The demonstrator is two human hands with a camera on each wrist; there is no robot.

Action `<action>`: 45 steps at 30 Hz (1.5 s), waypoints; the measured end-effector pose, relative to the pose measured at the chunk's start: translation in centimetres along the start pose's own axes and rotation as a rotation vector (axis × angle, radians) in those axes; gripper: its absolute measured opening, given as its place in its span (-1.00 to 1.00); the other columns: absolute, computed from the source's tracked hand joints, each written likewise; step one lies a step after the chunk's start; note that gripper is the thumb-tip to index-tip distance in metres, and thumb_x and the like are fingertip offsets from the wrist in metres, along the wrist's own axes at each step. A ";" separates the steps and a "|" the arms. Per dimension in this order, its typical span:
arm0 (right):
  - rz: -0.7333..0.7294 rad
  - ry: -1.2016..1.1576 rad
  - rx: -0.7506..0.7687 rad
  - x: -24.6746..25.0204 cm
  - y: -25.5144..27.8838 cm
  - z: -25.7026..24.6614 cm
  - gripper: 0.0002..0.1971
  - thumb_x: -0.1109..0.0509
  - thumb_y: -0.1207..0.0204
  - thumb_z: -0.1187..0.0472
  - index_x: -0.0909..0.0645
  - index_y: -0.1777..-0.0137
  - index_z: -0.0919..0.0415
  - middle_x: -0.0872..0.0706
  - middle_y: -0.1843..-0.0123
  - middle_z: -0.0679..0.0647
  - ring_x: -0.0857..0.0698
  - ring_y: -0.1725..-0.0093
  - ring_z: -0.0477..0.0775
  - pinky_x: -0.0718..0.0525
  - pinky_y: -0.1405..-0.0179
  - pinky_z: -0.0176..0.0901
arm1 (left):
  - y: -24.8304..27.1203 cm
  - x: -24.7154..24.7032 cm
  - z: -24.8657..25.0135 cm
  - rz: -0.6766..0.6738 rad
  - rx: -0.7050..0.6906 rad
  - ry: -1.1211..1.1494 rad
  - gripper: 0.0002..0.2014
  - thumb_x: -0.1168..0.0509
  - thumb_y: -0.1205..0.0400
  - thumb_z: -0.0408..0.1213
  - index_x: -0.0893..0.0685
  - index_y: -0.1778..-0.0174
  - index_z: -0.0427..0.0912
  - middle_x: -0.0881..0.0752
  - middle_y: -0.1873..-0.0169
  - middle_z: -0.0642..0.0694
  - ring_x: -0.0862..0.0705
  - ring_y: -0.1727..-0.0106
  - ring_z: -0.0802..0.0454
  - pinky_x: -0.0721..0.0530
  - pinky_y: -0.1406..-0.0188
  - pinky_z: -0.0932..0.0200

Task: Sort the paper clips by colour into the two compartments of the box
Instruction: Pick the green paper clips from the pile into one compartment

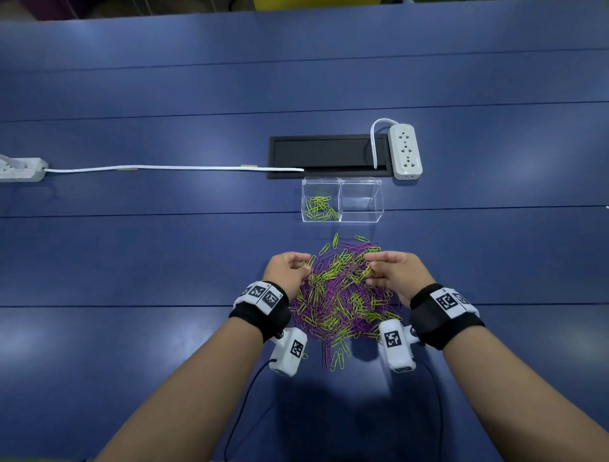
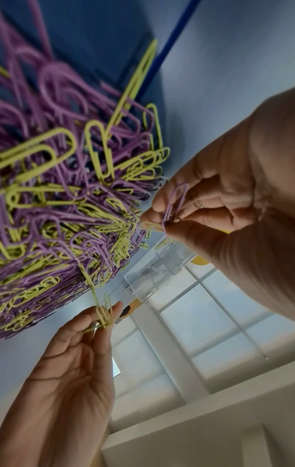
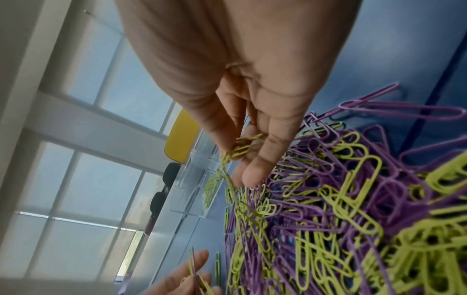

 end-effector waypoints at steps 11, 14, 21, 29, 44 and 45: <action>-0.018 -0.342 -0.069 -1.1 1.2 -1.0 -0.70 0.02 -0.62 0.51 -0.57 0.11 0.41 -0.54 0.23 0.25 -0.62 0.29 0.17 -0.80 0.31 -0.06 | 0.3 -0.8 0.7 -0.087 0.012 0.083 -0.76 -0.17 -0.69 -0.47 -0.67 0.20 -0.15 -0.76 0.31 -0.10 -0.70 0.32 0.03 -0.62 0.38 0.28; 0.012 -0.373 -0.082 -1.3 0.9 -0.5 -0.72 -0.02 -0.60 0.50 -0.58 0.15 0.41 -0.55 0.23 0.22 -0.61 0.31 0.16 -0.80 0.32 -0.07 | 0.3 -0.6 1.0 -0.066 -0.024 0.010 -0.78 -0.19 -0.68 -0.43 -0.70 0.17 -0.11 -0.79 0.31 -0.08 -0.71 0.29 0.02 -0.64 0.29 0.17; 0.006 -0.077 -0.029 -1.2 -0.1 0.5 -0.86 -0.31 -0.50 0.54 -0.62 0.19 0.35 -0.63 0.32 0.19 -0.61 0.42 0.04 -0.73 0.39 -0.17 | 0.4 1.0 2.1 0.067 -0.122 -0.205 -0.86 -0.27 -0.64 -0.39 -0.74 0.05 -0.17 -0.81 0.27 -0.11 -0.81 0.20 0.08 -0.80 0.09 0.00; 0.128 0.859 0.215 -1.8 0.7 -1.7 -0.75 -0.26 -0.54 0.28 -0.79 0.16 0.13 -0.68 0.10 -0.03 -0.69 0.11 0.06 -0.58 0.12 -0.22 | 1.7 -0.5 4.0 0.016 -0.236 -0.372 -0.76 -0.21 -0.64 -0.40 -0.78 0.04 -0.08 -0.75 0.22 -0.10 -0.73 0.24 0.00 -0.65 0.28 0.22; 0.127 0.975 0.152 -2.6 0.2 -1.0 -0.92 -0.44 -0.41 0.26 -0.74 0.26 0.22 -0.61 0.23 -0.06 -0.68 0.04 0.06 -0.56 0.07 -0.25 | 0.9 -5.6 4.3 -0.081 -0.352 -0.855 -0.76 -0.28 -0.64 -0.23 -0.63 -0.18 -0.22 -0.52 -0.18 -0.16 -0.49 -0.29 -0.11 -0.54 -0.29 -0.01; 0.121 0.960 0.134 -2.3 0.2 -1.0 -0.91 -0.44 -0.41 0.24 -0.74 0.27 0.21 -0.65 0.26 -0.07 -0.69 0.06 0.05 -0.62 0.06 -0.19 | 0.9 -5.6 4.4 -0.076 -0.349 -0.862 -0.76 -0.28 -0.64 -0.22 -0.63 -0.17 -0.24 -0.52 -0.18 -0.17 -0.48 -0.29 -0.12 -0.53 -0.29 -0.01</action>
Point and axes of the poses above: each hand's wrist, its own y-axis away from the middle knuckle, its own x-axis out of the back of the hand, z = x × y, the point moved 8 cm from there along -y, towards the middle knuckle
